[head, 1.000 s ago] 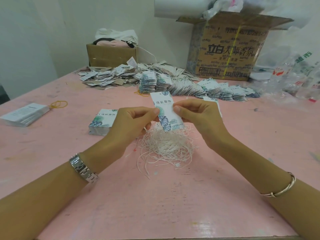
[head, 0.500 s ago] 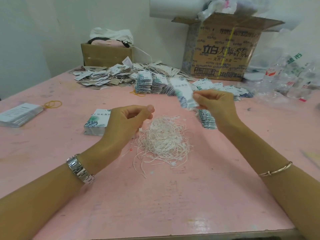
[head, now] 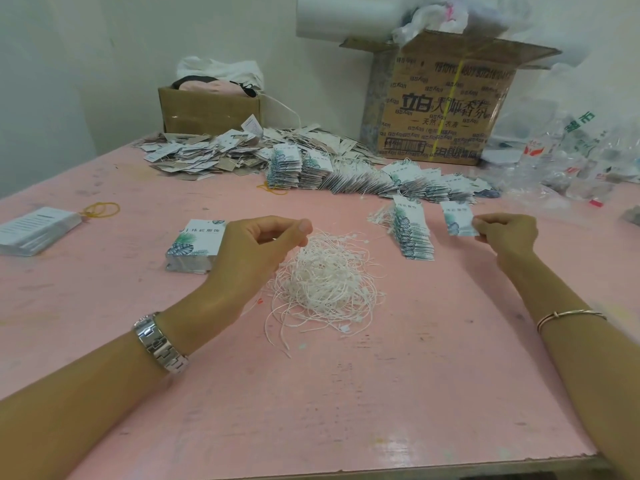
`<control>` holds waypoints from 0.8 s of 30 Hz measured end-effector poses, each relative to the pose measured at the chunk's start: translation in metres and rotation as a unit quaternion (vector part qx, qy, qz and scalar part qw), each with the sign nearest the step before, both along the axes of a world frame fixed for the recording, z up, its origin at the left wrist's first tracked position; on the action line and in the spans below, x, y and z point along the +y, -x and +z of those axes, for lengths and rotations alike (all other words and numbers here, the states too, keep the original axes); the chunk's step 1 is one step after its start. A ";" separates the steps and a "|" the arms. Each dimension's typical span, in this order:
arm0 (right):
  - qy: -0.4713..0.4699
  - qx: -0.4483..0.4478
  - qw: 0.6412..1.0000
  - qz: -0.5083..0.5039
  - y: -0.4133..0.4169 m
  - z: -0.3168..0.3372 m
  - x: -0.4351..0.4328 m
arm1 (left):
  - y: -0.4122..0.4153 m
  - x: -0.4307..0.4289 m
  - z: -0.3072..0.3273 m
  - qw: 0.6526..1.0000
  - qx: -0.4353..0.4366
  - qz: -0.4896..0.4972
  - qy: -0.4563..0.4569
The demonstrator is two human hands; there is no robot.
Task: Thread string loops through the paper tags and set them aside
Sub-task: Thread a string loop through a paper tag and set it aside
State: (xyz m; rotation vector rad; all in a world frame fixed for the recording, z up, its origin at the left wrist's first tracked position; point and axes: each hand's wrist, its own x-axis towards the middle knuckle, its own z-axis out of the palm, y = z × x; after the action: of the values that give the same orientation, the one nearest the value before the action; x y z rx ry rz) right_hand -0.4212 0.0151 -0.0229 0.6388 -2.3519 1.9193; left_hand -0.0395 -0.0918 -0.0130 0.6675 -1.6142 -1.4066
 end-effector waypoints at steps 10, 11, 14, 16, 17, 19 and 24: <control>-0.151 0.107 0.981 0.058 -0.013 -0.008 -0.007 | 0.000 -0.001 -0.004 0.999 -0.019 -0.011 0.031; -0.160 0.118 0.978 0.062 -0.014 -0.008 -0.007 | 0.000 -0.001 -0.004 0.999 -0.020 -0.012 0.033; -0.183 0.148 0.969 0.068 -0.016 -0.007 -0.009 | 0.000 -0.001 -0.005 0.999 -0.023 -0.013 0.037; -0.198 0.161 0.964 0.068 -0.017 -0.006 -0.010 | 0.001 -0.001 -0.006 0.999 -0.027 -0.012 0.038; -0.206 0.167 0.962 0.068 -0.018 -0.006 -0.011 | 0.001 -0.001 -0.006 0.999 -0.029 -0.012 0.040; -0.220 0.181 0.956 0.070 -0.019 -0.006 -0.012 | 0.001 -0.001 -0.006 0.998 -0.033 -0.010 0.045; -0.253 0.213 0.941 0.075 -0.020 -0.005 -0.013 | 0.001 -0.001 -0.006 0.998 -0.033 -0.010 0.048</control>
State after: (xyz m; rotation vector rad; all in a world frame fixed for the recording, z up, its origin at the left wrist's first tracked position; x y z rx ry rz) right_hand -0.4010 0.0017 -0.0280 1.1577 -2.5403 1.0395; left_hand -0.0408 -0.0929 -0.0191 0.6496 -1.7341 -1.3246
